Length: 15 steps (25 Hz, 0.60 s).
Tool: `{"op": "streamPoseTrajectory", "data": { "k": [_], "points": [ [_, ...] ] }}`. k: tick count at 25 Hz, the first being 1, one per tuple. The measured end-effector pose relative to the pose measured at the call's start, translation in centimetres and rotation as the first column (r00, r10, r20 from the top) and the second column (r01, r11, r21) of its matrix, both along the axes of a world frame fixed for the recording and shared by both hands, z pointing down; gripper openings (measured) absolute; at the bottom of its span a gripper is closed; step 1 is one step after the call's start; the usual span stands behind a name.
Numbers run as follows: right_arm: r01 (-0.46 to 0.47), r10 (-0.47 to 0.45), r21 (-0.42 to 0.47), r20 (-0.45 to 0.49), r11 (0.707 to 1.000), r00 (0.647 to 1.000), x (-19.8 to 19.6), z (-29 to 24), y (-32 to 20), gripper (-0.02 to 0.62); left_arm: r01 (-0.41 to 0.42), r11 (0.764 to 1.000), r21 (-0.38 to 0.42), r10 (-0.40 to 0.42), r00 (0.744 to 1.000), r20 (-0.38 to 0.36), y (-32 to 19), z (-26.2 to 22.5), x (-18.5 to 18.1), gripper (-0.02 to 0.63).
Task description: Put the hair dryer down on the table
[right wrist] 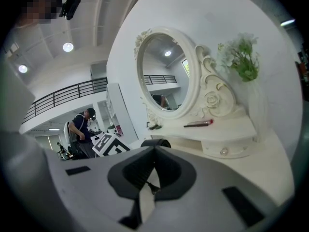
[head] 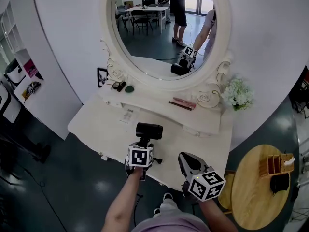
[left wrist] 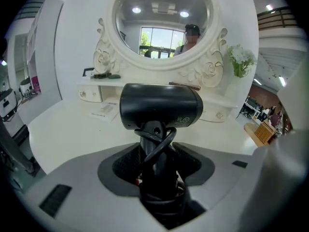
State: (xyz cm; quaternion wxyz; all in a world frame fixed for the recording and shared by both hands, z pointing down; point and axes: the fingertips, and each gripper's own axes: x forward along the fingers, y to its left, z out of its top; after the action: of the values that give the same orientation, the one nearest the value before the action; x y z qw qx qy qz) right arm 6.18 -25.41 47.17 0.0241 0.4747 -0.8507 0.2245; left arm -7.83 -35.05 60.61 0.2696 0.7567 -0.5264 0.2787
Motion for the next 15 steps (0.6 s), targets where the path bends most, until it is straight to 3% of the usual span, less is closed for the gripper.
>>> {"op": "streamPoseTrajectory", "data": {
  "k": [15],
  "points": [
    [-0.012,0.012,0.002,0.002,1.000,1.000,0.0,-0.2,-0.5,0.003,-0.032,0.994,-0.100,0.035,0.999,0.021,-0.4,1.8,0.9,0.210]
  ]
}}
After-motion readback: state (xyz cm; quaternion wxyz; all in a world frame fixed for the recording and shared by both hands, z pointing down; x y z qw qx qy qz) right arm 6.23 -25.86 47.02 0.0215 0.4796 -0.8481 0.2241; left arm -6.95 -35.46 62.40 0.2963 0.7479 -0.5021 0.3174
